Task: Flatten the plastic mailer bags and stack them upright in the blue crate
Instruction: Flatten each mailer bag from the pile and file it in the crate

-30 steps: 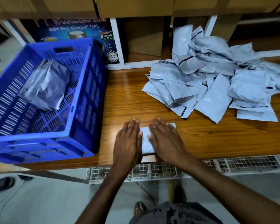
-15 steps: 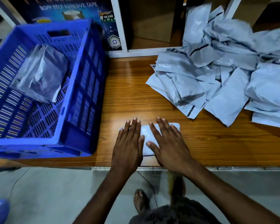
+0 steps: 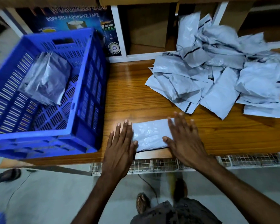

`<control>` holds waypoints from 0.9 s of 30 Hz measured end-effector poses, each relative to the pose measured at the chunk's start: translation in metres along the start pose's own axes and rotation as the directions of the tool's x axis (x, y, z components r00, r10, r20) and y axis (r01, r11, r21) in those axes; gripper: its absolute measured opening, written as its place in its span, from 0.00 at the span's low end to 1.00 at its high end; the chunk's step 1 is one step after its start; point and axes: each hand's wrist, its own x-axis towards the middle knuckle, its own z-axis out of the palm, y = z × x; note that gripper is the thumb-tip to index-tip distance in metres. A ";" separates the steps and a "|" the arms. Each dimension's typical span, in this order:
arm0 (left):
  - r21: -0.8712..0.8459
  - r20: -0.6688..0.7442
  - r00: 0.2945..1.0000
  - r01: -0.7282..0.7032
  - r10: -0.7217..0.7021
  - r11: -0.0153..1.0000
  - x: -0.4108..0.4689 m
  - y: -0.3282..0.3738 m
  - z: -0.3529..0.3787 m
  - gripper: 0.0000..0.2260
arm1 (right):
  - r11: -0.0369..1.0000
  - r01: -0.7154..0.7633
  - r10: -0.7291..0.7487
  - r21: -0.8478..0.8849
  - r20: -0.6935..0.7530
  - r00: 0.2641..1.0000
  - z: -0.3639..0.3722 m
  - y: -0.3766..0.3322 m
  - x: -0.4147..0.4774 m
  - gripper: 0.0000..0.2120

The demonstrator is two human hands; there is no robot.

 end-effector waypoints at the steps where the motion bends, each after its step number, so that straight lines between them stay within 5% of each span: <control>1: -0.012 0.011 0.999 -0.037 0.037 0.999 -0.002 0.001 -0.002 0.29 | 0.995 0.100 -0.100 0.015 0.008 0.995 0.000 -0.007 -0.005 0.38; 7: -0.035 0.138 0.978 -0.155 0.159 0.987 -0.025 -0.018 -0.003 0.41 | 0.974 0.224 -0.222 -0.034 0.035 0.974 0.010 -0.010 -0.032 0.44; 12: -0.128 -0.080 0.952 -0.303 0.294 0.944 -0.029 -0.022 -0.027 0.33 | 0.953 0.243 -0.216 0.184 -0.154 0.964 -0.011 -0.008 -0.046 0.33; 14: -0.363 -0.153 0.971 -0.227 0.182 0.904 -0.025 -0.021 -0.041 0.24 | 0.920 0.184 -0.109 0.347 -0.223 0.969 -0.036 -0.008 -0.043 0.26; 16: -0.625 -0.156 0.985 -0.039 -0.076 0.779 -0.017 -0.013 -0.056 0.14 | 0.843 0.104 -0.003 0.528 -0.187 0.982 -0.062 -0.007 -0.033 0.24; 18: -0.728 -0.114 0.965 0.080 -0.235 0.681 -0.004 -0.009 -0.058 0.14 | 0.770 0.060 0.030 0.635 -0.129 0.991 -0.075 -0.001 -0.017 0.25; 22: -0.655 -0.045 0.965 0.167 -0.259 0.737 0.013 -0.010 -0.030 0.20 | 0.866 -0.048 0.073 0.497 -0.031 0.997 -0.065 0.009 0.009 0.29; 27: -0.289 -0.157 0.983 0.045 -0.094 0.956 0.023 0.012 -0.001 0.28 | 0.985 0.027 -0.001 0.170 -0.154 0.988 -0.027 -0.024 0.014 0.27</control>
